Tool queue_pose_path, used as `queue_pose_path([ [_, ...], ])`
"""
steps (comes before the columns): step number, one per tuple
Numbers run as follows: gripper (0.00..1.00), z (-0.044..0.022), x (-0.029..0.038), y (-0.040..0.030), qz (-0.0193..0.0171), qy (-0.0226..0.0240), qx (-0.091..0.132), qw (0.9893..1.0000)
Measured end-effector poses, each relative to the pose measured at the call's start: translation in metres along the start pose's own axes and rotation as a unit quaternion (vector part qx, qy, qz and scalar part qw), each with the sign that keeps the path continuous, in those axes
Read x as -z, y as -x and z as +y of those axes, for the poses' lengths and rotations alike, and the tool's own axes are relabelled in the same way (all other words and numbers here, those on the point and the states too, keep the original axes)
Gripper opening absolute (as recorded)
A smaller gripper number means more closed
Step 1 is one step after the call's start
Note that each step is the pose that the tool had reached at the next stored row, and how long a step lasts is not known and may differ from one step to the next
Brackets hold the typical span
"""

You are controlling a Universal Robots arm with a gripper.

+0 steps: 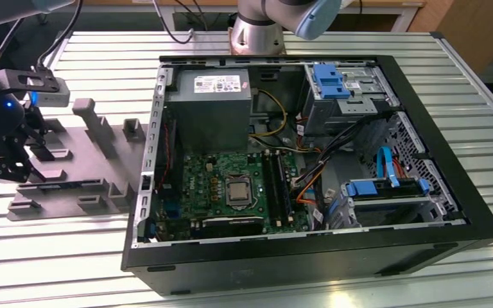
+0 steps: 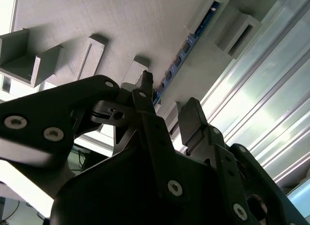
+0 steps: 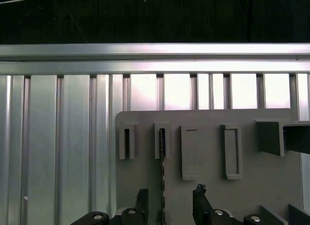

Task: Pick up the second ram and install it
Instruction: 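Pick up the second ram and move it above second insertion slot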

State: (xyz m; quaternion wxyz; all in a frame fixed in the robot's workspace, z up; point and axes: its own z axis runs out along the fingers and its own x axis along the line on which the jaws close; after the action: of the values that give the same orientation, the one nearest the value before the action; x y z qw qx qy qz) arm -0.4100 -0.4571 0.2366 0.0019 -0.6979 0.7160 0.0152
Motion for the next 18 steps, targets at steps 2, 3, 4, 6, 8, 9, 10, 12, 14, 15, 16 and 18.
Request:
queue_pose_path([
  [2, 0.49, 0.0, -0.0003, 0.0, 0.0, 0.0, 0.0, 1.0],
  [3, 0.49, 0.0, -0.0008, 0.0, -0.0001, -0.0001, 0.0, 1.0],
  [4, 0.49, -0.0001, -0.0014, 0.0, -0.0002, -0.0002, 0.0, 1.0],
  [6, 0.49, -0.0001, -0.0028, -0.0001, 0.0, 0.0, 0.0, 1.0],
  [8, 0.49, -0.0001, -0.0046, -0.0001, -0.0001, -0.0001, 0.0, 1.0],
  [9, 0.49, -0.0001, -0.0052, -0.0001, 0.0, 0.0, 0.0, 1.0],
  [10, 0.49, -0.0001, -0.0057, -0.0001, 0.0, 0.0, 0.0, 1.0],
  [12, 0.49, -0.0001, -0.0058, -0.0001, 0.0001, 0.0001, 0.0, 1.0],
  [14, 0.49, -0.0001, -0.0059, -0.0001, 0.0, 0.0, 0.0, 1.0],
  [15, 0.49, -0.0001, -0.006, -0.0001, 0.0, 0.0, 0.0, 1.0],
  [16, 0.49, -0.0001, -0.006, -0.0001, 0.0, 0.0, 0.0, 1.0],
  [18, 0.49, -0.0001, -0.0062, -0.0001, 0.0, 0.0, 0.0, 1.0],
])
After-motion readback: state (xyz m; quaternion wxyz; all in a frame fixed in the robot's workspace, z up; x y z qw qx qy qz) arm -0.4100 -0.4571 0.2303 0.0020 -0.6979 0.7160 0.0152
